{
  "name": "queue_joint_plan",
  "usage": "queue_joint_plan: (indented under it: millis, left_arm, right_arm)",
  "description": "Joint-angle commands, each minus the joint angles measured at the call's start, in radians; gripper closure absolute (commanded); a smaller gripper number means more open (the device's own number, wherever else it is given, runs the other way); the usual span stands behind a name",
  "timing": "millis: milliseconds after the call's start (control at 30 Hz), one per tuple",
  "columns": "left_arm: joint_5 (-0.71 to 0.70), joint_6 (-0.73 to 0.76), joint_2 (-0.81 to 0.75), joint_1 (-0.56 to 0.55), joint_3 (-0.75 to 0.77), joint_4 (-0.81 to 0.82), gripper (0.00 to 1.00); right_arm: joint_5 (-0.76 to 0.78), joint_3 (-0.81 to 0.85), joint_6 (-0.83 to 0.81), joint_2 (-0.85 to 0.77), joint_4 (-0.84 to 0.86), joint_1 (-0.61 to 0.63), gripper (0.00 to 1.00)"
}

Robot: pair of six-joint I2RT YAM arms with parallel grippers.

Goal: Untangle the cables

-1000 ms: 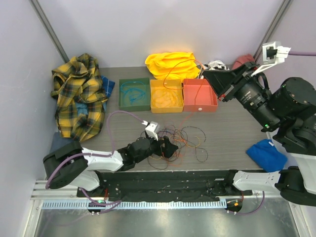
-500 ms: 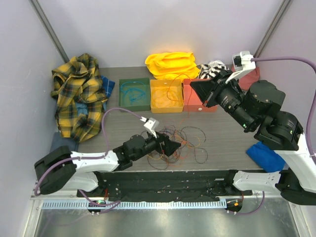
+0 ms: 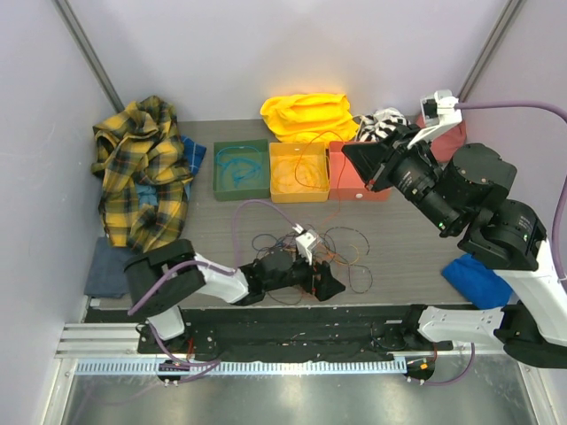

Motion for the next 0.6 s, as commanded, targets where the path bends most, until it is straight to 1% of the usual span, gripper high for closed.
queue_joint_plan:
  millis: [0,33,133,167,233,267,333,367,400,433,500,533,567]
  left_arm:
    - [-0.051,-0.031,0.12,-0.009,0.047,0.246,0.0]
    - [-0.073,-0.05,0.143,-0.009,0.053,0.27,0.0]
    - [-0.15,-0.067,0.214,-0.009,0.068,0.332,0.09]
    - [-0.154,-0.069,0.22,-0.009,0.064,0.338,0.19]
    - [-0.168,-0.061,0.215,-0.008,0.044,0.359,0.33]
    - [-0.179,-0.06,0.208,-0.006,0.032,0.361,0.5]
    - [-0.196,-0.067,0.17,0.001,-0.007,0.353,0.71]
    - [-0.205,-0.08,0.151,0.011,-0.022,0.341,0.88]
    - [-0.214,-0.084,0.127,0.014,-0.037,0.326,0.97]
    - [-0.244,-0.087,0.07,0.015,-0.068,0.259,1.0]
    - [-0.275,-0.095,-0.002,0.015,-0.096,0.17,1.0]
    - [-0.295,-0.098,-0.074,0.017,-0.12,0.066,1.0]
    - [-0.329,-0.103,-0.108,0.017,-0.134,0.016,1.0]
  right_arm:
    - [-0.012,0.045,0.002,-0.005,0.047,0.004,0.99]
    - [-0.015,0.045,0.004,-0.007,0.046,0.004,0.99]
    - [-0.012,0.046,0.008,-0.014,0.044,0.004,0.99]
    - [-0.011,0.049,0.008,-0.014,0.038,0.002,0.99]
    - [0.001,0.063,0.004,-0.021,0.021,0.002,0.99]
    - [0.006,0.061,0.001,-0.025,0.02,0.004,0.99]
    - [0.02,0.063,-0.01,-0.031,0.02,0.002,0.99]
    - [0.032,0.064,-0.013,-0.033,0.021,0.002,0.99]
    - [0.035,0.064,-0.022,-0.031,0.021,0.004,0.99]
    - [0.041,0.075,-0.027,-0.03,0.023,0.002,0.99]
    - [0.061,0.11,-0.042,-0.022,0.023,0.004,0.99]
    - [0.074,0.127,-0.059,-0.019,0.023,0.002,0.99]
    - [0.089,0.144,-0.071,-0.013,0.021,0.002,0.99]
